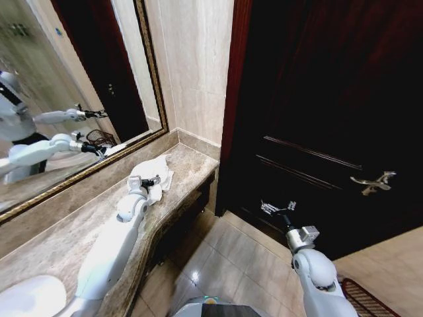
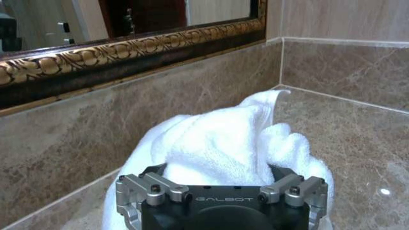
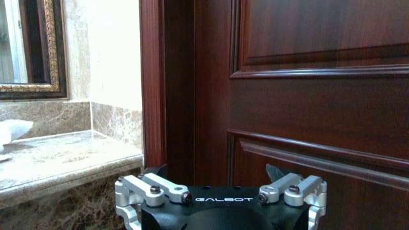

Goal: Discard the used towel into the hamper.

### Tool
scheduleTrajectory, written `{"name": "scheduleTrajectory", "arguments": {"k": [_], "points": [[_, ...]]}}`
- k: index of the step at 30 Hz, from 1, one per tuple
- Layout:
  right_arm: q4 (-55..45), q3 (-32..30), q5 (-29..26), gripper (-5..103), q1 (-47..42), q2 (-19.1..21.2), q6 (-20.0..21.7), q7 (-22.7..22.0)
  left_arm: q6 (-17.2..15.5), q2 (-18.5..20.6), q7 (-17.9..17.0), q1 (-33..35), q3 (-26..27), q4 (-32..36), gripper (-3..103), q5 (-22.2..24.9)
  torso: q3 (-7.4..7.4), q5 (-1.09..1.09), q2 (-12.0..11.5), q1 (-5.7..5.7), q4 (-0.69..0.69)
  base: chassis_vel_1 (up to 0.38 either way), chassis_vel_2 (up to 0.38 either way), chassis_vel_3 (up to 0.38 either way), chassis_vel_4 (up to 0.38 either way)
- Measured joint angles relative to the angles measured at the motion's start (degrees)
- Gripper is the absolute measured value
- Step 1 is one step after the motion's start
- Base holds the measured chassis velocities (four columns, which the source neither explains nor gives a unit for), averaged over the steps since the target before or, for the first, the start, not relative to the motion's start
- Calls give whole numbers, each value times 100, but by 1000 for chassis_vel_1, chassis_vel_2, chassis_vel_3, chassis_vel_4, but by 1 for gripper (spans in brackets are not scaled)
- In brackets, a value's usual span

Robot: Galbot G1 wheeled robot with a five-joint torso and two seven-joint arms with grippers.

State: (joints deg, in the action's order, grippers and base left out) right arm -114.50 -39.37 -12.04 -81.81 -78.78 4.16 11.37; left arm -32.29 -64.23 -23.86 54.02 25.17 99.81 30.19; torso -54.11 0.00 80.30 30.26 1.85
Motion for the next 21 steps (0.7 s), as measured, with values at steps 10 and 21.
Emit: {"name": "scheduleTrajectory", "arguments": {"k": [10, 21], "points": [[11, -18, -64, 100, 11, 61, -3, -10, 153, -46, -63, -20, -40, -62, 75, -27, 0, 0, 0, 0, 0, 0, 0, 0, 0], [8, -2, -64, 100, 12, 4, -34, -13, 193, 63, -50, 98, 135, 27, 32, 11, 0, -1, 0, 0, 0, 0, 0, 0, 0]]}}
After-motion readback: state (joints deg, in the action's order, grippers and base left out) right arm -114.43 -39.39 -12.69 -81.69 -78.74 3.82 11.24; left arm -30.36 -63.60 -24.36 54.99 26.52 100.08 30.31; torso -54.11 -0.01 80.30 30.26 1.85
